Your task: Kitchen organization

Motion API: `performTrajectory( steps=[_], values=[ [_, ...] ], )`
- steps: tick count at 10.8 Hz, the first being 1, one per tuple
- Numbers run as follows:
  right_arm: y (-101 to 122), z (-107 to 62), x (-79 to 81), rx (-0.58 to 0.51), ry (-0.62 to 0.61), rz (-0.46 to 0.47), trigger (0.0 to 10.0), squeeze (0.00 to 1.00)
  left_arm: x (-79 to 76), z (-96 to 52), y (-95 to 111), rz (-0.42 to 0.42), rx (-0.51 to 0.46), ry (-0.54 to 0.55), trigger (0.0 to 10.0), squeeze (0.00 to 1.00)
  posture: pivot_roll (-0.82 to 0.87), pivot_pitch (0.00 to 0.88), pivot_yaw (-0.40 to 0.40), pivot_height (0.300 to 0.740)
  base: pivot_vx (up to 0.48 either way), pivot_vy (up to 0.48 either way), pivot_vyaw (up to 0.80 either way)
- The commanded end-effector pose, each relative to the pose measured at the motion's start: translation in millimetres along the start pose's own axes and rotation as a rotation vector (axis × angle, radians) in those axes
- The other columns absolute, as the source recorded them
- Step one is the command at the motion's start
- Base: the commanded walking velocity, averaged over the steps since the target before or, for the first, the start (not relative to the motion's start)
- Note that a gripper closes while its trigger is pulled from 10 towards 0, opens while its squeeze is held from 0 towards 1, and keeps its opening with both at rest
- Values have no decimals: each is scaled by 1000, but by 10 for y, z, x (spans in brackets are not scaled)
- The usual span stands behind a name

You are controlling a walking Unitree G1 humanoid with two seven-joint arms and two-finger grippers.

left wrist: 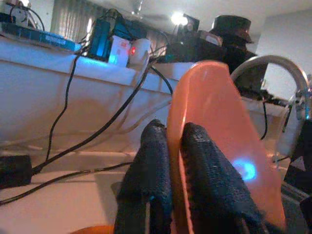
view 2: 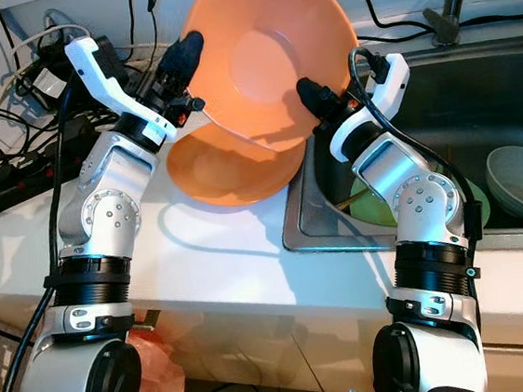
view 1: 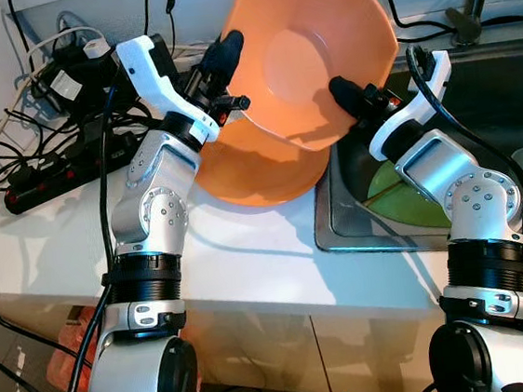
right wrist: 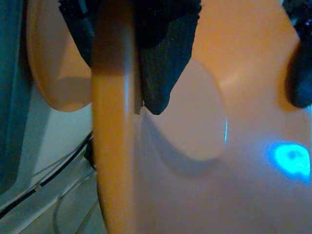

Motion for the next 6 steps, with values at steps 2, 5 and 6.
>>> performTrajectory(
  steps=[2, 5, 6],
  values=[
    [-84, 60, 37, 23, -1, 3, 0, 0, -107, 1, -94, 42, 50, -55, 10000, 1000, 107, 51, 185, 740, 0, 0, 0],
    [-4, 75, -43, -25, -59, -10, 0, 0, -172, -7, -51, 94, 53, -98, 10000, 1000, 112, 46, 185, 740, 0, 0, 0],
    [53, 81, -88, -55, -88, -20, 0, 0, -184, -33, -56, 101, 60, -111, 10000, 1000, 113, 46, 185, 740, 0, 0, 0]
  ],
)
Point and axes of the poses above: a point about 5 cm out from each wrist's last joint towards the gripper, its own z axis pointing out of the wrist towards the gripper, its own y axis along the axis of the wrist's last joint, x = y × z, the point moved 6 cm from there along z, pointing out of the wrist towards the gripper, and after that the axes turned 12 degrees about z, right-handed, at the moved point
